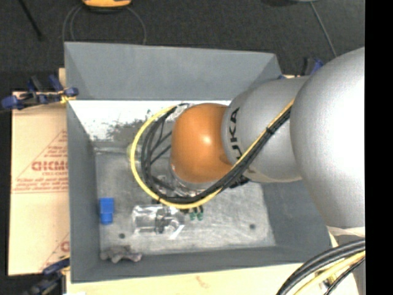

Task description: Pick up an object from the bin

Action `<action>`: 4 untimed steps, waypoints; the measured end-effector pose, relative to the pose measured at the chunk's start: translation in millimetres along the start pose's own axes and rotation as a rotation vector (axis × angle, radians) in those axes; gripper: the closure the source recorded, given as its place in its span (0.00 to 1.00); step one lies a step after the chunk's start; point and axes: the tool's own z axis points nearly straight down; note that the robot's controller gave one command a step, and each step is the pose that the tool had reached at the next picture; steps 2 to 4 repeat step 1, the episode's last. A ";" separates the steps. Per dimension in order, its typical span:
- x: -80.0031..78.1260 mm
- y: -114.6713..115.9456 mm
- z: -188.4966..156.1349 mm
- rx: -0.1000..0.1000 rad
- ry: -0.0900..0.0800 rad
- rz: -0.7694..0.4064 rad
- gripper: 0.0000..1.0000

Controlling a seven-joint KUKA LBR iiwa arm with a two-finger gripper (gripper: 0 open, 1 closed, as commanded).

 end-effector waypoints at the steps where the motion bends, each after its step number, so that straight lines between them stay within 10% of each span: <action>1: 17.0 -3.3 -174.1 0.002 -0.004 -0.322 1.00; 4: 17.0 -3.3 -174.1 0.002 -0.004 -0.322 1.00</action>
Offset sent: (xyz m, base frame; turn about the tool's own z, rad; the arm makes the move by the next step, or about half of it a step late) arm -0.0183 -0.0039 0.1715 -0.3231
